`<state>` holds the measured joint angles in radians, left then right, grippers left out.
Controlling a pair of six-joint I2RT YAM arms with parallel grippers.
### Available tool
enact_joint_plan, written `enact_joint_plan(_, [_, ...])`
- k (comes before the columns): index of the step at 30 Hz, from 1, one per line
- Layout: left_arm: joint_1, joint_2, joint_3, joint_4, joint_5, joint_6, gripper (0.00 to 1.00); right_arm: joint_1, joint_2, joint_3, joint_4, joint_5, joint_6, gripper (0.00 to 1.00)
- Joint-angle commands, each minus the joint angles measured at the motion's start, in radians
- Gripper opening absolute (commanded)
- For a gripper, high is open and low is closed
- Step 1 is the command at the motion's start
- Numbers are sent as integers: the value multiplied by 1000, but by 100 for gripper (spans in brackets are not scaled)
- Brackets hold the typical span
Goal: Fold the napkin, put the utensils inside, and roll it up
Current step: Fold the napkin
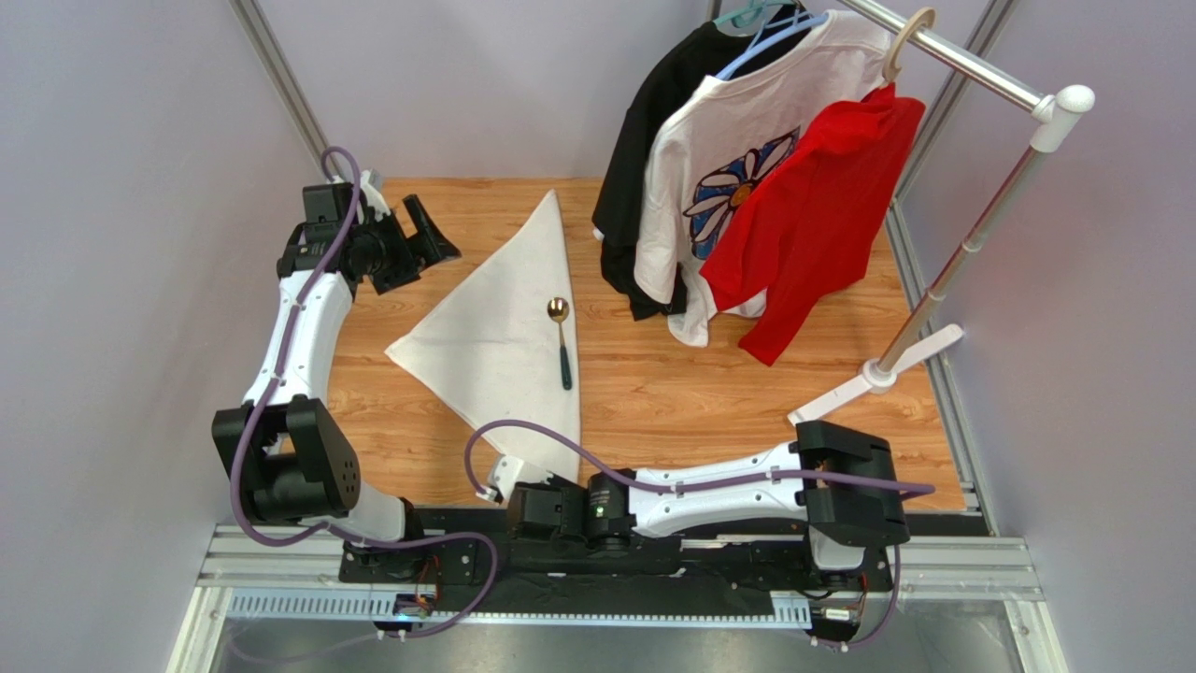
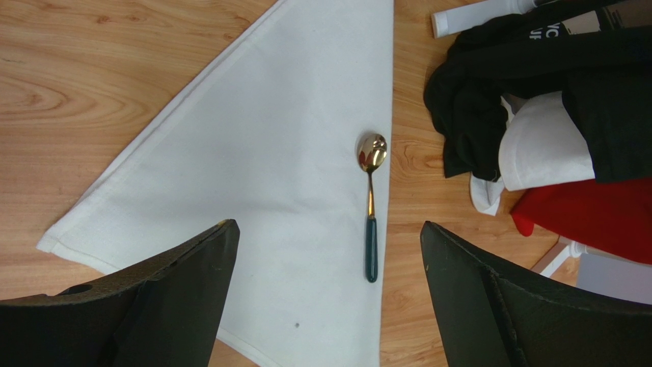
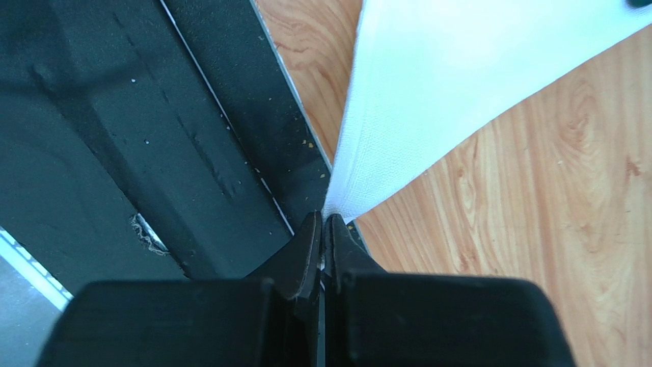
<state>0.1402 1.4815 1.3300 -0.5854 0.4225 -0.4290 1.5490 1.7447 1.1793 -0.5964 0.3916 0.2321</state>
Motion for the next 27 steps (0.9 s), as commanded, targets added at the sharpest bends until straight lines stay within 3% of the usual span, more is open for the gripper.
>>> enact_joint_plan(1, [9,-15,1,24,25,-11,98,-35,-51,65,-29,64,-71,0])
enact_joint_plan(16, [12,-40,-5,27,56,-24,98,-269,-1,141,81,122,-258,0])
enact_joint_plan(27, [18,-49,-3,33,85,-36,98,-452,202,402,115,72,-427,0])
